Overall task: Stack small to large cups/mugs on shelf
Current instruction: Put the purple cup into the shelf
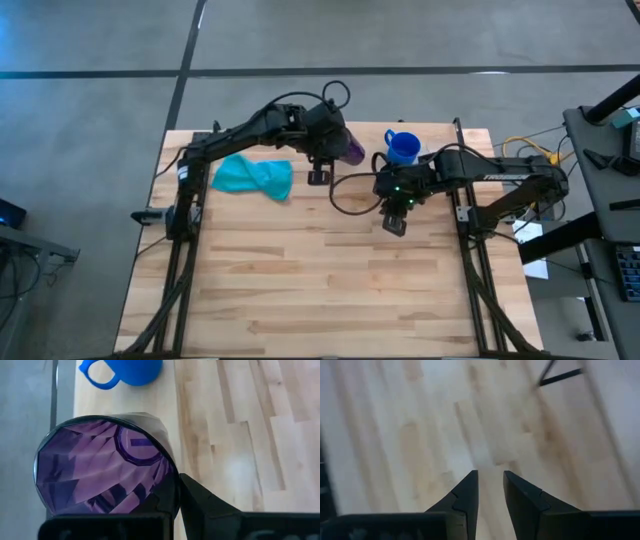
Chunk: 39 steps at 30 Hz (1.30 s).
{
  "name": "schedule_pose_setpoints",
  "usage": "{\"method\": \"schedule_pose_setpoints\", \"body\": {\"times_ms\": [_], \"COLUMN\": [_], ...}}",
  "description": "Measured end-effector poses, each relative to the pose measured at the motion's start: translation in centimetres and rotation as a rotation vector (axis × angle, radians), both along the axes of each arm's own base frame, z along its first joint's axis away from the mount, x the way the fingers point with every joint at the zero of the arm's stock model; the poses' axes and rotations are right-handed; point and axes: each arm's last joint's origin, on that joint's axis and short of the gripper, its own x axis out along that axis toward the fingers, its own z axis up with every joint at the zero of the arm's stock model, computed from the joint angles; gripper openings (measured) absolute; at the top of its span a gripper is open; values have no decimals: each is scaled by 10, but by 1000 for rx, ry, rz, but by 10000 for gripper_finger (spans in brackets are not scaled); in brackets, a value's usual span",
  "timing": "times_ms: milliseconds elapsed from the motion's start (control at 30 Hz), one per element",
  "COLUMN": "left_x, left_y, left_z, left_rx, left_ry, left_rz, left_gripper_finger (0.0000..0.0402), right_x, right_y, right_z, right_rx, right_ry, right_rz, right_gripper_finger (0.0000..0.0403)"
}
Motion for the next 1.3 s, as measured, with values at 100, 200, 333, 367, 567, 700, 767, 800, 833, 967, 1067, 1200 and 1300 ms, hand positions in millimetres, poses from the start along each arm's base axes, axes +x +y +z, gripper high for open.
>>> {"method": "schedule_pose_setpoints", "body": {"times_ms": [100,200,333,367,567,700,767,800,833,967,1067,1200,1300], "left_x": [0,0,4,4,7,7,7,7,7,7,7,2,1], "left_y": [3,5,6,6,8,7,7,7,7,2,-9,-26,-41], "left_z": [-2,-3,-7,-8,-13,-13,-13,-13,-13,-13,-14,-17,-20], "left_rx": [18,13,-19,-28,-3,22,47,63,77,88,50,43,63], "left_ry": [9,14,-7,-8,-4,3,9,14,17,20,30,111,162], "left_rz": [-17,-21,-48,-56,-108,-154,-200,-227,-252,-361,-424,-508,-597], "left_gripper_finger": [0,0,0,0,0,0,0,0,0,0,0,0,0], "right_x": [-2,-3,-4,-4,3,3,3,2,2,0,-3,-7,-9], "right_y": [-3,-6,-10,-11,-14,-16,-16,-17,-17,-17,-17,-14,-9], "right_z": [1,3,5,6,16,28,34,38,42,59,72,89,98], "right_rx": [-89,-200,-332,-356,-465,-571,-617,-638,-655,-682,-685,-620,-521], "right_ry": [-4,-12,-20,-28,-101,-104,-104,-107,-112,-159,-199,-290,-376], "right_rz": [-34,-86,-131,-121,38,166,230,258,279,290,277,342,459], "right_gripper_finger": [85,87,94,95,103,105,105,105,105,105,105,105,105]}}
